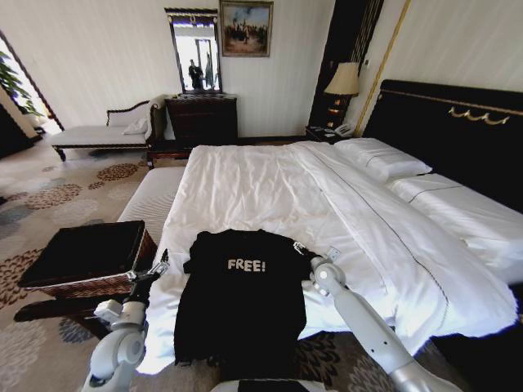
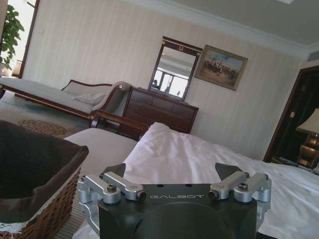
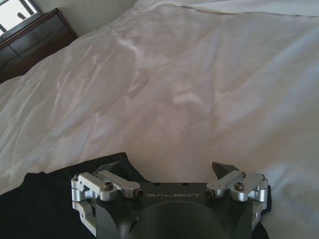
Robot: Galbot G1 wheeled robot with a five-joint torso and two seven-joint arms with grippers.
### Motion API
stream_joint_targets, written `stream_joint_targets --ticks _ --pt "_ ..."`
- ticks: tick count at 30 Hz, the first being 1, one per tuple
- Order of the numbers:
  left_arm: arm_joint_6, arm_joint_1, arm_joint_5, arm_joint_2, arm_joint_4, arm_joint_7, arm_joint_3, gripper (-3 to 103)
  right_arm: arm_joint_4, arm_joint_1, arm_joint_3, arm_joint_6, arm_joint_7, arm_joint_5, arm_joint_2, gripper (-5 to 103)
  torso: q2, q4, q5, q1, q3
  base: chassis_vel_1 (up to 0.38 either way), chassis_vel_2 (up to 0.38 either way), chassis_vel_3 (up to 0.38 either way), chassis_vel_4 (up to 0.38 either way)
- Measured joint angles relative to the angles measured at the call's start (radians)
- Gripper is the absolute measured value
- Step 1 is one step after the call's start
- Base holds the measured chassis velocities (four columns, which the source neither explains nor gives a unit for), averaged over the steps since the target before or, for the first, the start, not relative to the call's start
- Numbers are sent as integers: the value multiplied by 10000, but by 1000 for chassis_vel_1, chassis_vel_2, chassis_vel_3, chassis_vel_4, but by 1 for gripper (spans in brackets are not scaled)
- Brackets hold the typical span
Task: Fold the clothes on the bed and place them into the basket.
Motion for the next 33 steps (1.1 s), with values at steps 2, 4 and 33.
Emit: stream_joint_targets --ticks 2,4,33 --pt "-11 -16 10 -51 30 1 35 100 -54 37 -79 0 -77 -104 -106 101 0 0 -3 0 0 0 0 0 0" --pt "-20 -37 40 -93 58 1 79 100 -120 87 -166 0 -148 -202 -188 90 0 0 -1 0 0 0 0 0 0" --pt "-23 -95 150 -233 141 1 161 100 -128 523 -953 218 -431 -493 -772 0 0 0 -2 0 -1 0 0 0 0"
